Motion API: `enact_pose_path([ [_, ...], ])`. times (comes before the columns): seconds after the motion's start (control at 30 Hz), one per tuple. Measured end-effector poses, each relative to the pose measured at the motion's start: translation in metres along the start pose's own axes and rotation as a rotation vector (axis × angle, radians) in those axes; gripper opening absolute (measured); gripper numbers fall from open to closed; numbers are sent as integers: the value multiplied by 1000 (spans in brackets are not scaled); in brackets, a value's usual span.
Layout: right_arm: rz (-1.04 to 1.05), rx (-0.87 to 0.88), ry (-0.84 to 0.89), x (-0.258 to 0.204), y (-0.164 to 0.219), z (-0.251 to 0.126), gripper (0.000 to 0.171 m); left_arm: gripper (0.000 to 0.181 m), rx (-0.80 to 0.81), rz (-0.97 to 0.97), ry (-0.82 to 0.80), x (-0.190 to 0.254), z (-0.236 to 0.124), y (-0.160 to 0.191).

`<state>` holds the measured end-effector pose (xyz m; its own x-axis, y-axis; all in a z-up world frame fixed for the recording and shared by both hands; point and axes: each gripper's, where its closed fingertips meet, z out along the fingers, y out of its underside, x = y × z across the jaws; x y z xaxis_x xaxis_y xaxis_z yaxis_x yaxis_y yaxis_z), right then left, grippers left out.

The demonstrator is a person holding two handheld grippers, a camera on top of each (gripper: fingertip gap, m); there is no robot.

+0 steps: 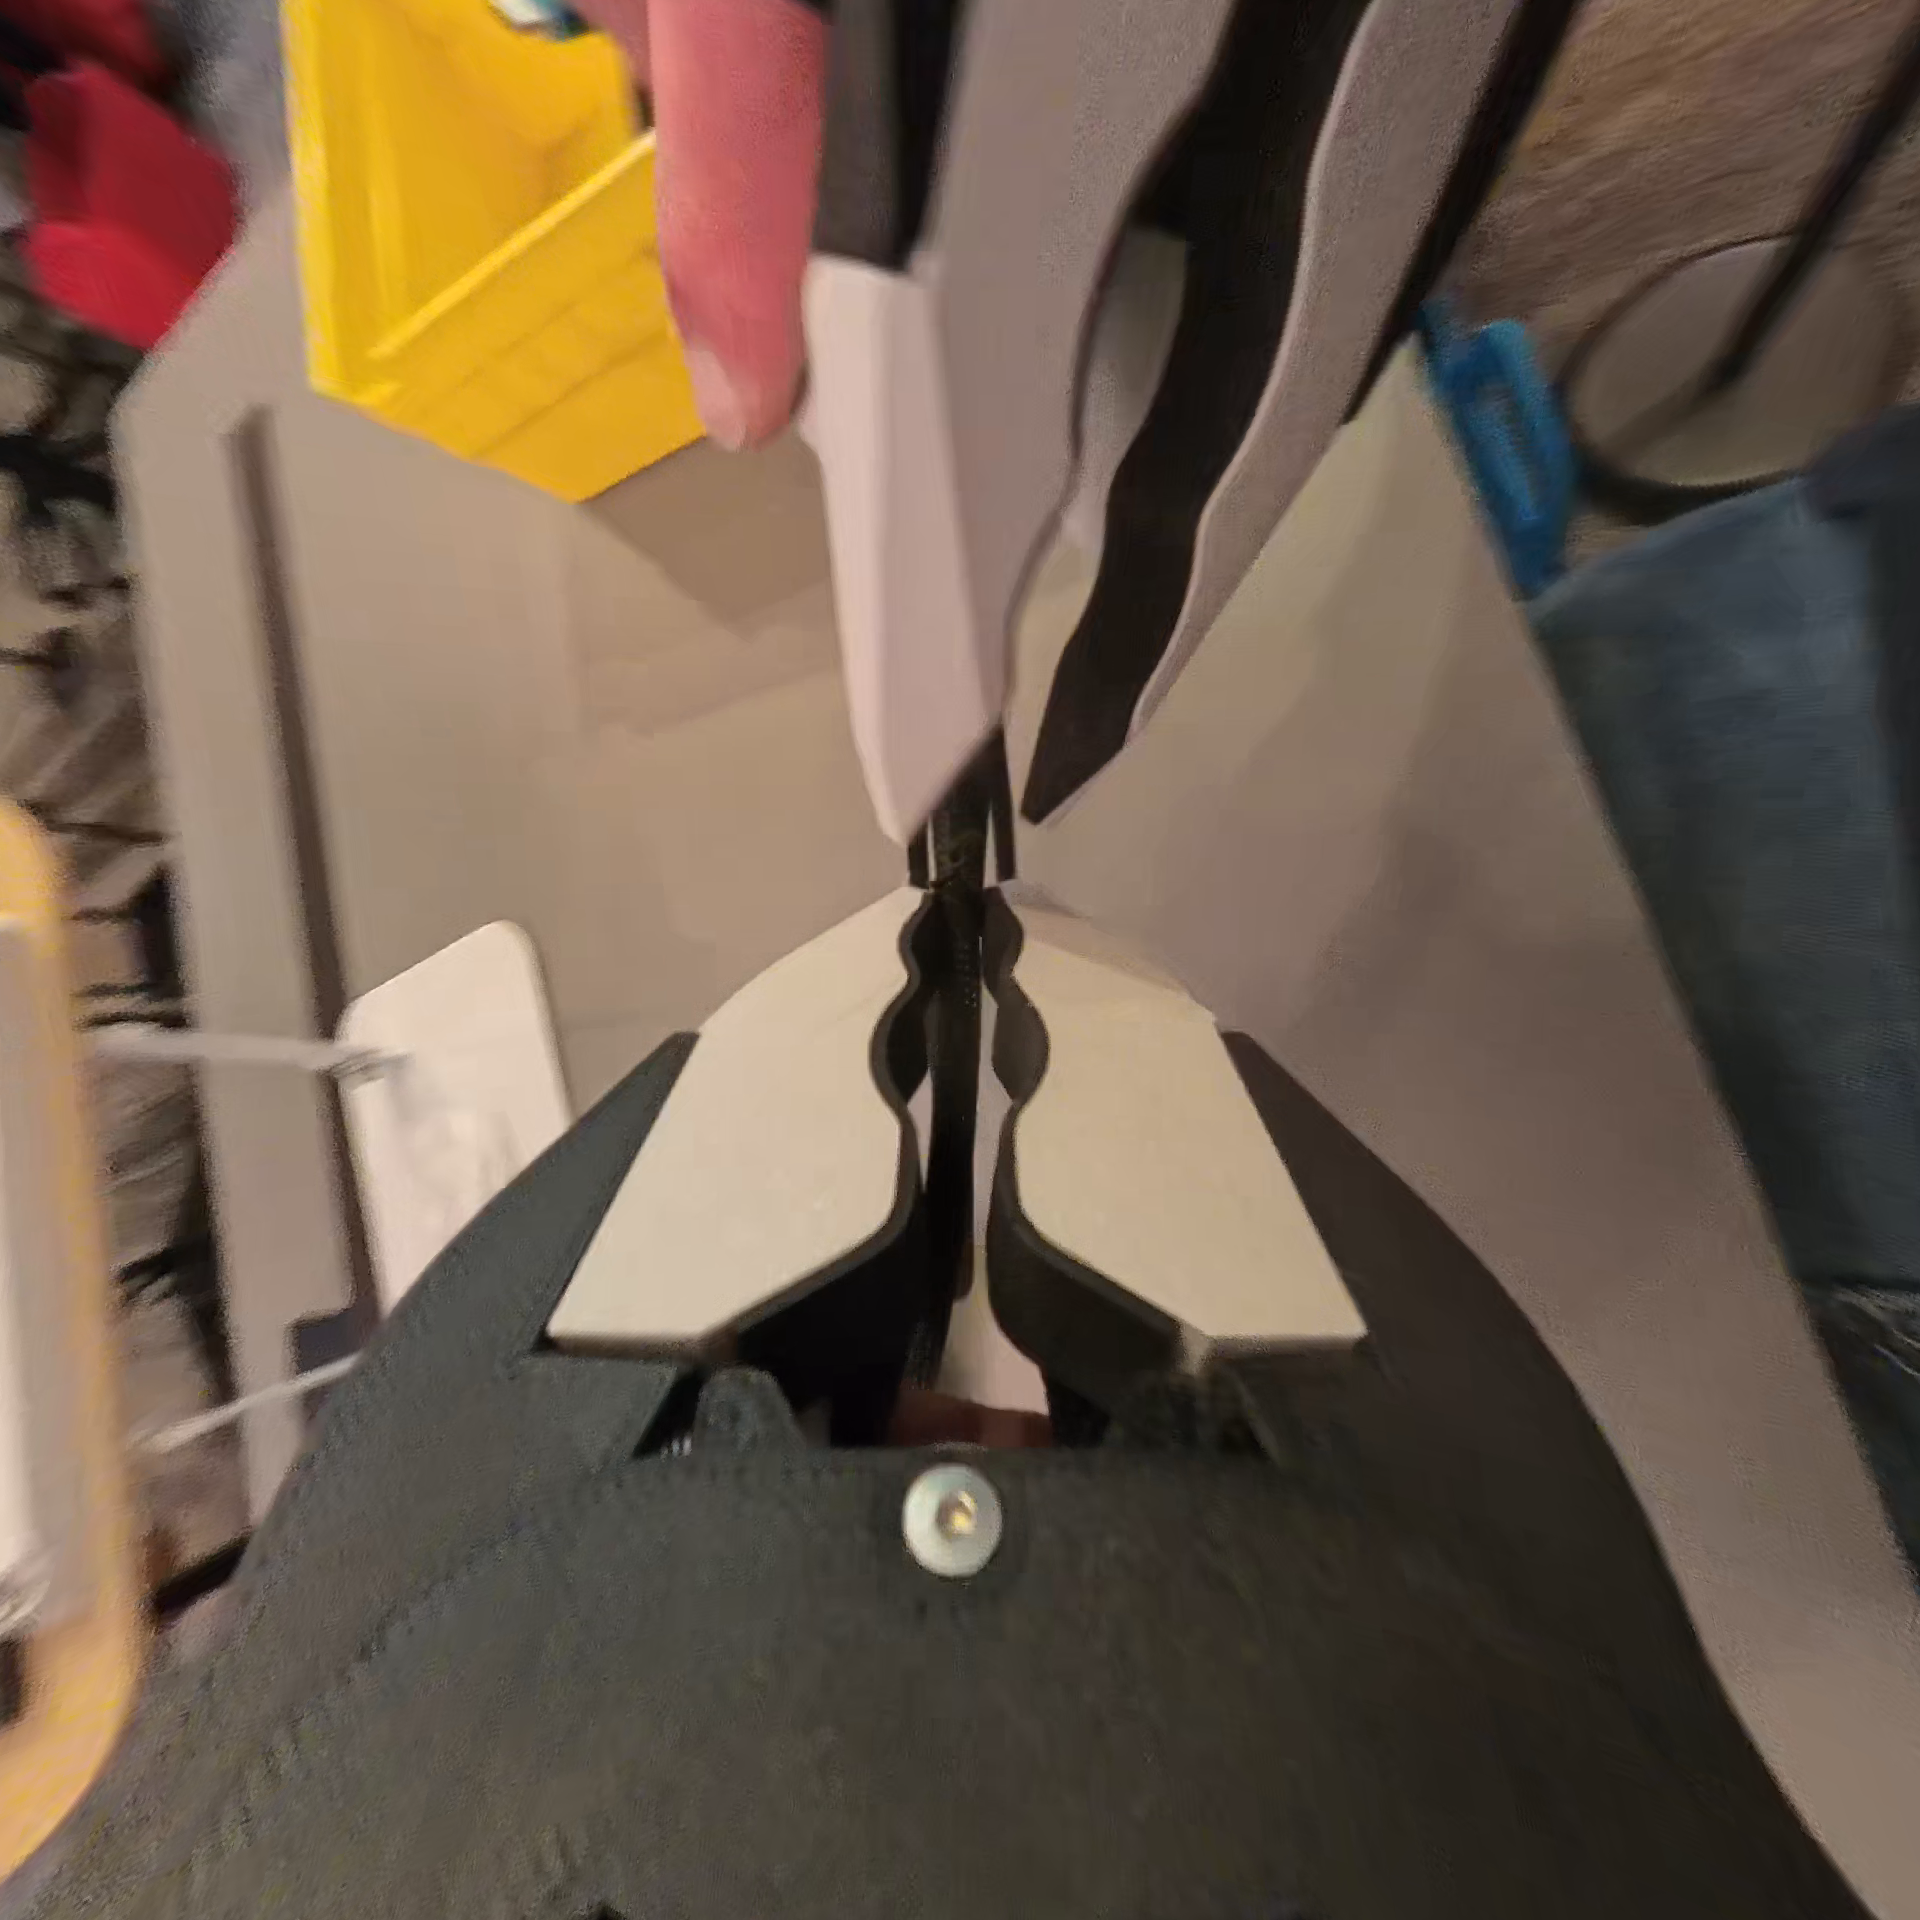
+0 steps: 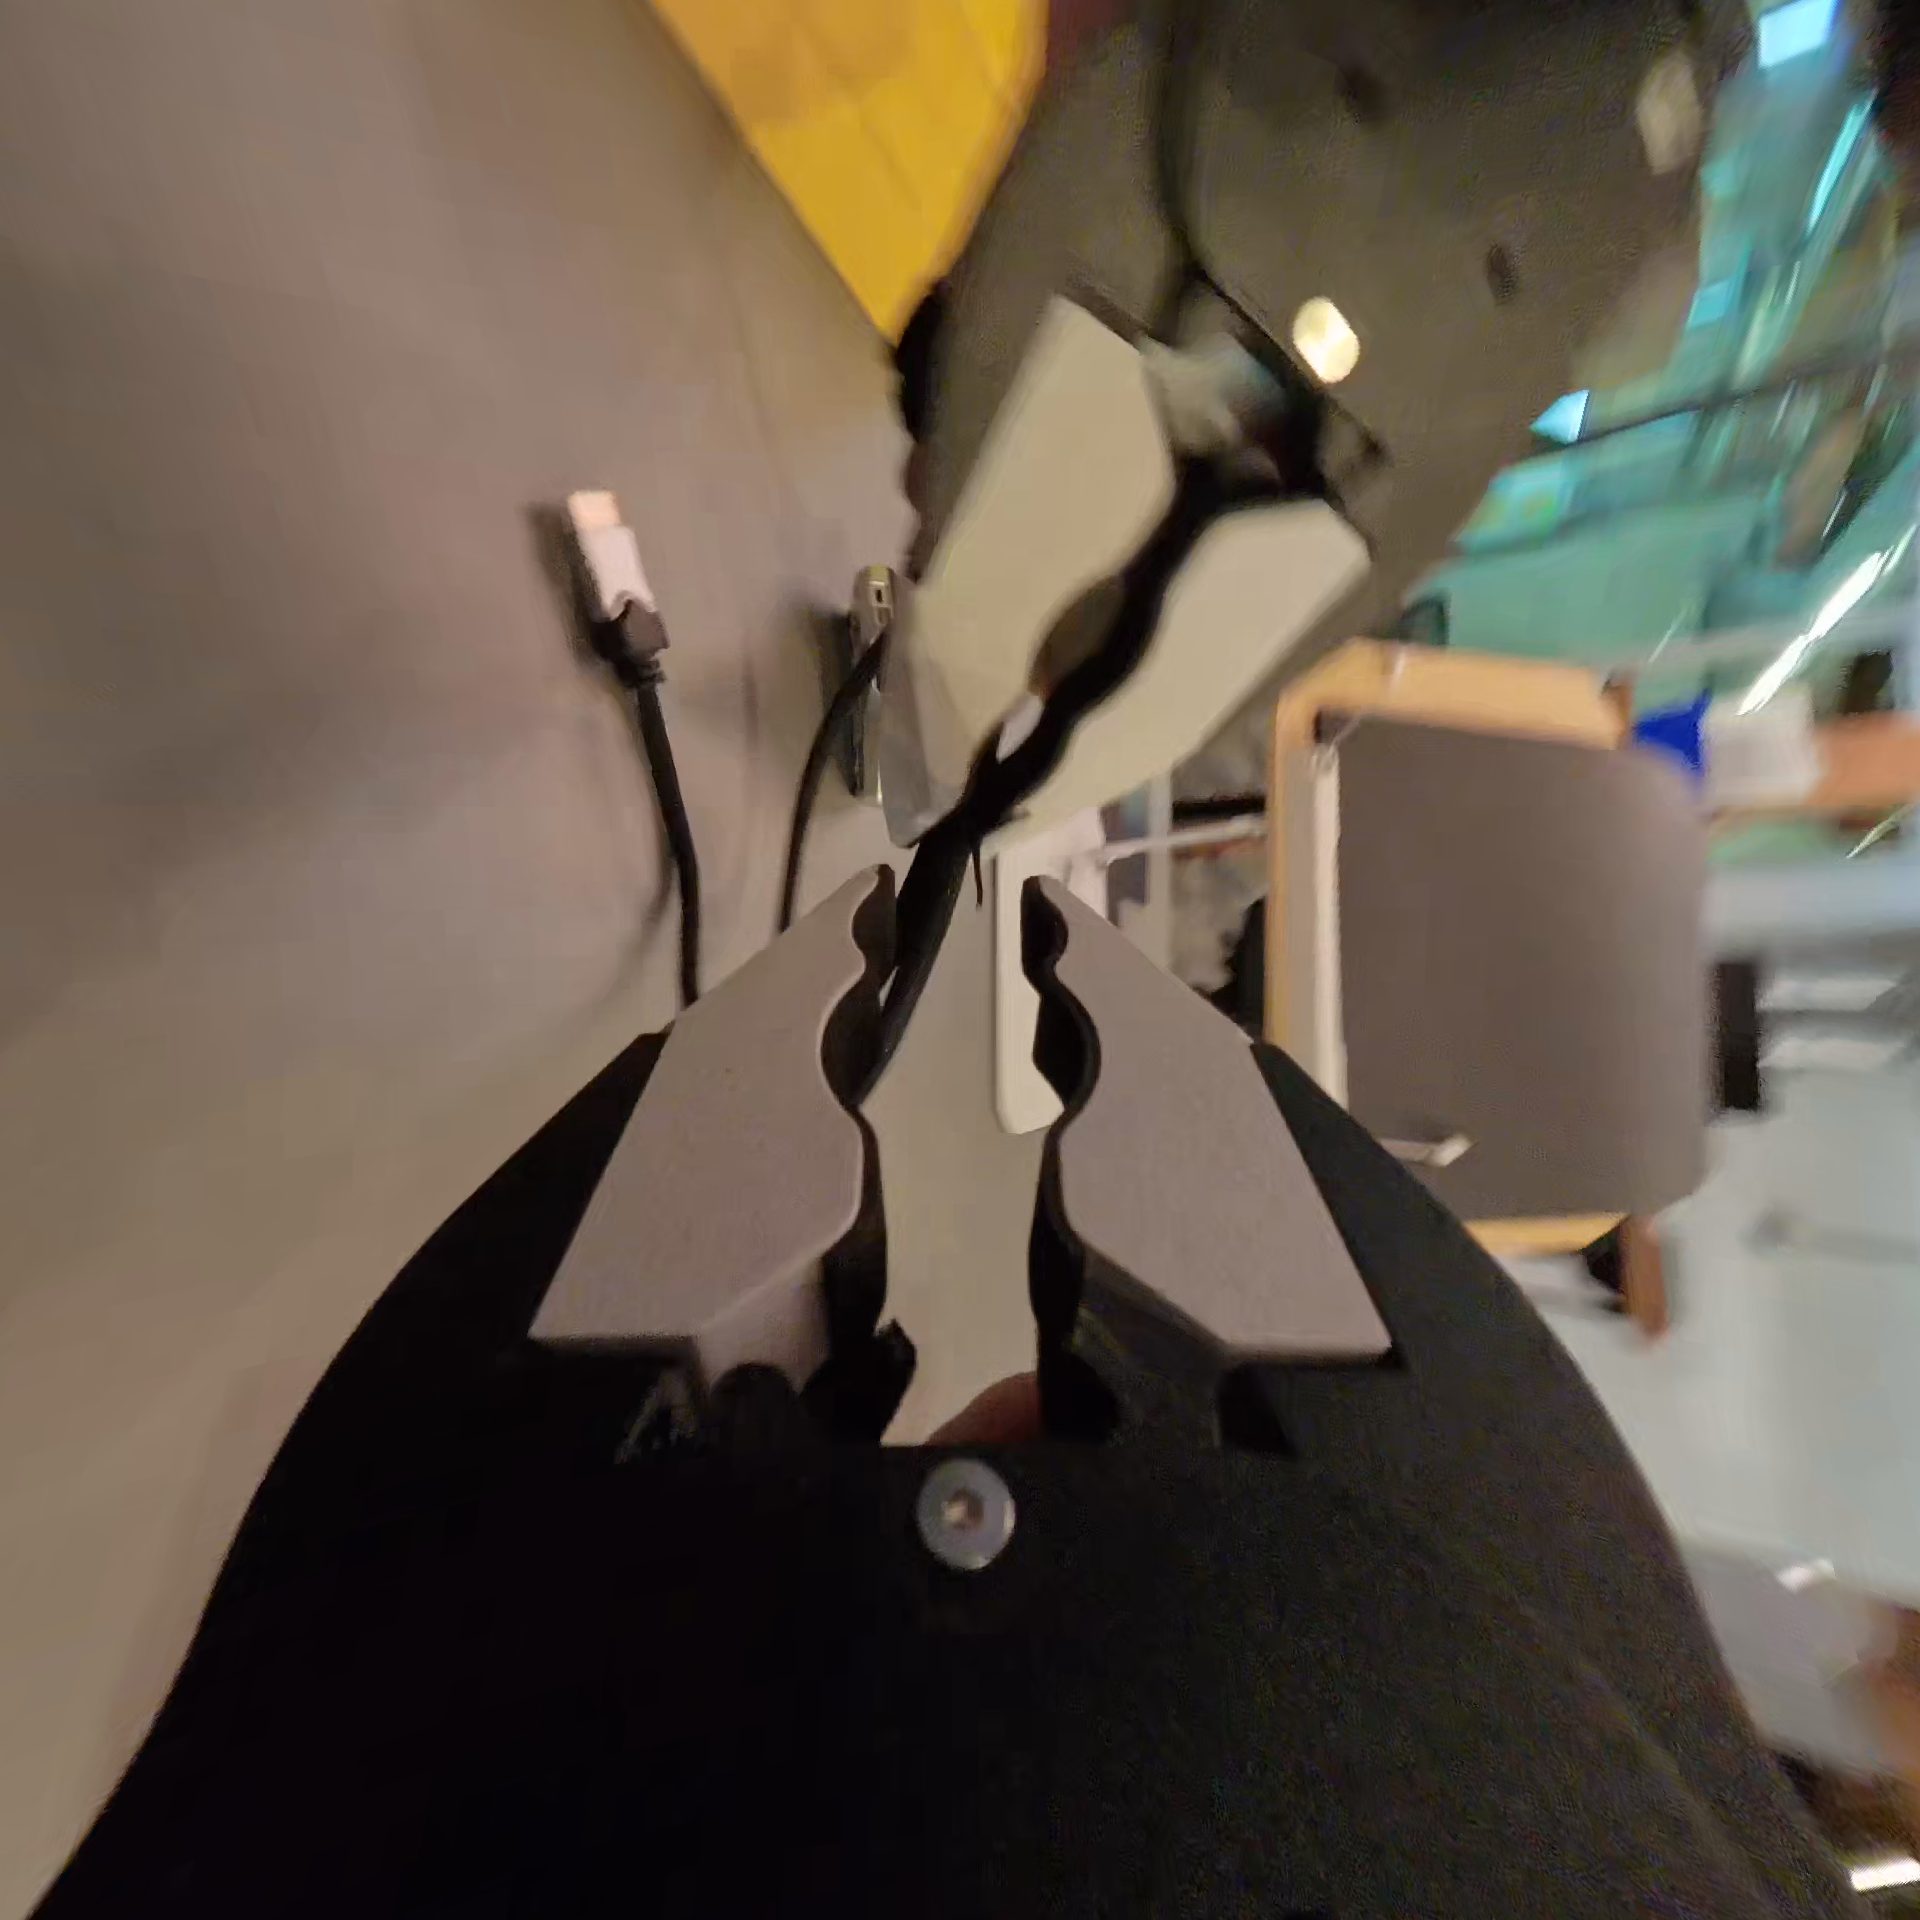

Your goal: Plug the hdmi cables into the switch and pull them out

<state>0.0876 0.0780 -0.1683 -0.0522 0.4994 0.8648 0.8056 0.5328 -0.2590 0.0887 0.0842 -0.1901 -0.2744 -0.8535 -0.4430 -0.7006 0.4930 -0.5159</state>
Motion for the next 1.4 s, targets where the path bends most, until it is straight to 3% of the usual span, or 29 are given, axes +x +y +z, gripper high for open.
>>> enact_pose_path([
  [0.03,129,-7,8,4,6,0,18,7,-21,14,-69,-7,0,2],
  [0.2,833,138,-23,4,13,0,20,7,-159,193,-435,-29,0,8],
  [0.3,1147,254,-63,1,12,1,26,7,-183,230,-595,-38,-3,4],
  [0.6,1553,525,-55,21,10,-4,27,6,-273,423,-872,-52,-14,-3],
  [1.07,1591,518,-29,20,11,6,1,6,-308,509,-915,-50,-10,-6],
  [1.4,1233,345,96,19,12,5,0,6,-256,351,-814,-48,-8,-5],
])
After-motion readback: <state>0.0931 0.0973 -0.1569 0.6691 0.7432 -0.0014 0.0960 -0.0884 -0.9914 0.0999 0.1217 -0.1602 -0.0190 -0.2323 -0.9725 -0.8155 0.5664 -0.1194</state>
